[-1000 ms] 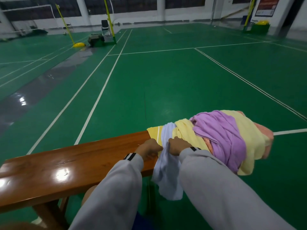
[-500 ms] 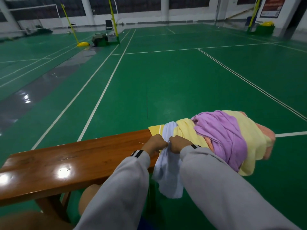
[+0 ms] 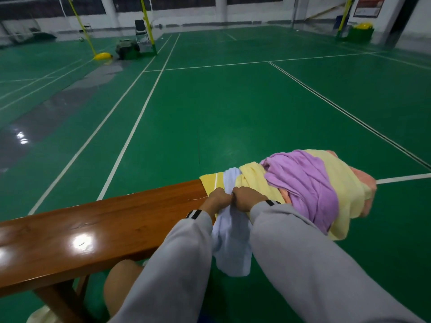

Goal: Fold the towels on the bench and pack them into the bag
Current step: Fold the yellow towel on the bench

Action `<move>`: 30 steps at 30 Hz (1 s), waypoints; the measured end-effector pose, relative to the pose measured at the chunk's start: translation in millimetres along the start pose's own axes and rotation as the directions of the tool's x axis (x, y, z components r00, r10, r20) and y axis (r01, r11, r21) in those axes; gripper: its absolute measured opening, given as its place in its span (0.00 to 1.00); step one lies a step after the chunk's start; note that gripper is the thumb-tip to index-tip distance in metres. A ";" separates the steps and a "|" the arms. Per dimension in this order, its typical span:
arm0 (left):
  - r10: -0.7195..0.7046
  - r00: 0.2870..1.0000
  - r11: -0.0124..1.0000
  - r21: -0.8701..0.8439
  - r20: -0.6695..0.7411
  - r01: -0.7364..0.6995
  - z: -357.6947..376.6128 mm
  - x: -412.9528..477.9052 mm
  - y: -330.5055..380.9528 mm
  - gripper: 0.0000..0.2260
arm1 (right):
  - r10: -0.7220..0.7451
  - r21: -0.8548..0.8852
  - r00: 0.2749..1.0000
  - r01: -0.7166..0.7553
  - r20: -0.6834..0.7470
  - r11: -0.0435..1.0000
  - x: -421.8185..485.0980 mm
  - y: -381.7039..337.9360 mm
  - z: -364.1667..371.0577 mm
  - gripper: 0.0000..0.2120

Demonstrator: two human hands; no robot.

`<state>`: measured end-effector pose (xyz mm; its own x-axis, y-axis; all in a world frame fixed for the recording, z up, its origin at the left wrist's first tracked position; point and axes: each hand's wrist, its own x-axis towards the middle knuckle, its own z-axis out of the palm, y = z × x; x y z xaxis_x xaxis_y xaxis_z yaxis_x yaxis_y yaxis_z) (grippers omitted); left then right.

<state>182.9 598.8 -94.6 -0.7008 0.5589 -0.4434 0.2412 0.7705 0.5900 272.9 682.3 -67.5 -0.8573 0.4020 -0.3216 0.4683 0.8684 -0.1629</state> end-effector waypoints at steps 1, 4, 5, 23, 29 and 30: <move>0.000 1.000 1.000 0.001 0.002 0.000 0.5 0.7 -1.0 0.29 | -0.001 -0.007 1.000 0.001 0.005 1.000 1.1 -0.8 0.4 0.17; 0.000 1.000 1.000 -0.009 0.013 0.000 -0.6 3.8 -3.6 0.28 | 0.007 -0.023 1.000 -0.007 -0.015 1.000 5.4 -2.6 -0.2 0.17; 0.001 1.000 1.000 -0.010 0.024 -0.001 -1.2 3.9 -4.2 0.28 | 0.015 -0.031 1.000 -0.015 -0.021 0.999 7.3 -3.0 0.7 0.16; -0.084 0.990 0.985 -0.143 0.115 0.100 2.1 -26.0 -22.9 0.19 | -0.005 -0.008 0.996 0.006 0.093 1.000 12.2 -24.9 13.5 0.17; 0.003 0.982 0.992 0.126 0.190 -0.028 -2.5 -43.1 -24.5 0.19 | -0.051 -0.087 0.998 0.054 0.036 0.995 6.3 -24.3 7.4 0.14; 0.010 0.984 0.987 0.155 0.179 -0.038 -2.4 -44.6 -23.0 0.19 | -0.059 -0.079 0.998 0.060 0.016 0.995 6.9 -22.6 11.2 0.14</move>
<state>206.9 555.4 -86.8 -0.5669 0.6124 -0.5509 0.3690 0.7867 0.4949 258.8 662.3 -76.5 -0.8798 0.3452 -0.3268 0.3975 0.9113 -0.1076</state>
